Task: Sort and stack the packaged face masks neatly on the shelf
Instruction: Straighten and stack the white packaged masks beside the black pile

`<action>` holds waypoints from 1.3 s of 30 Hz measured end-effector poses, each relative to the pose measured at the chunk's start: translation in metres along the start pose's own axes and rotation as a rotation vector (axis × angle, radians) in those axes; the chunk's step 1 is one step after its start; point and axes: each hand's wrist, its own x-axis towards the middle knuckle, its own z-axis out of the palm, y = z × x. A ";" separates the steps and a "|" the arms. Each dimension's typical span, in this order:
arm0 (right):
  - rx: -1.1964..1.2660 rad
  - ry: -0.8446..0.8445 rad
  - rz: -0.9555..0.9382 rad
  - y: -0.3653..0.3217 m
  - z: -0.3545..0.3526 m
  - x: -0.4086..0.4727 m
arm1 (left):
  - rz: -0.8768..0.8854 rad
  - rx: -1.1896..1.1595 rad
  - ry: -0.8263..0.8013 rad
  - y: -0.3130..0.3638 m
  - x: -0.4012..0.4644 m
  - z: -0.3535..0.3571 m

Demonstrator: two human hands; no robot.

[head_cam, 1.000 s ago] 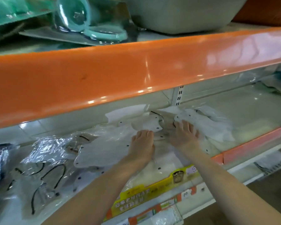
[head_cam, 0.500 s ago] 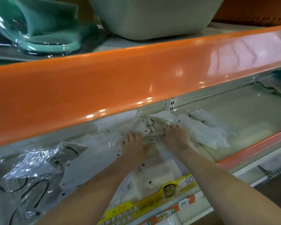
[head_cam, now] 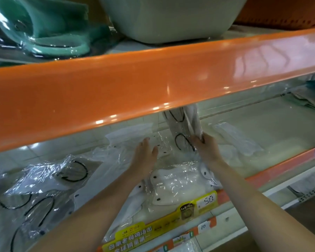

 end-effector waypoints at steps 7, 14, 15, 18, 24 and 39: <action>0.184 -0.142 -0.096 -0.025 0.014 -0.016 | 0.007 -0.513 -0.114 0.046 -0.012 -0.008; 0.164 -0.388 -0.036 -0.030 0.038 -0.032 | -0.182 -0.827 -0.098 0.037 -0.024 -0.016; 0.146 -0.396 -0.032 -0.028 0.041 -0.033 | -0.204 -0.840 -0.082 0.033 -0.025 -0.016; 0.091 -0.337 -0.094 -0.022 0.048 -0.036 | -0.260 -0.869 -0.047 0.023 -0.029 -0.017; -0.001 -0.032 -0.302 -0.021 0.043 -0.040 | -0.346 -0.696 0.097 -0.014 -0.026 -0.016; -0.844 -0.460 -0.371 -0.018 0.055 -0.069 | -0.484 -0.857 0.399 -0.029 -0.041 -0.033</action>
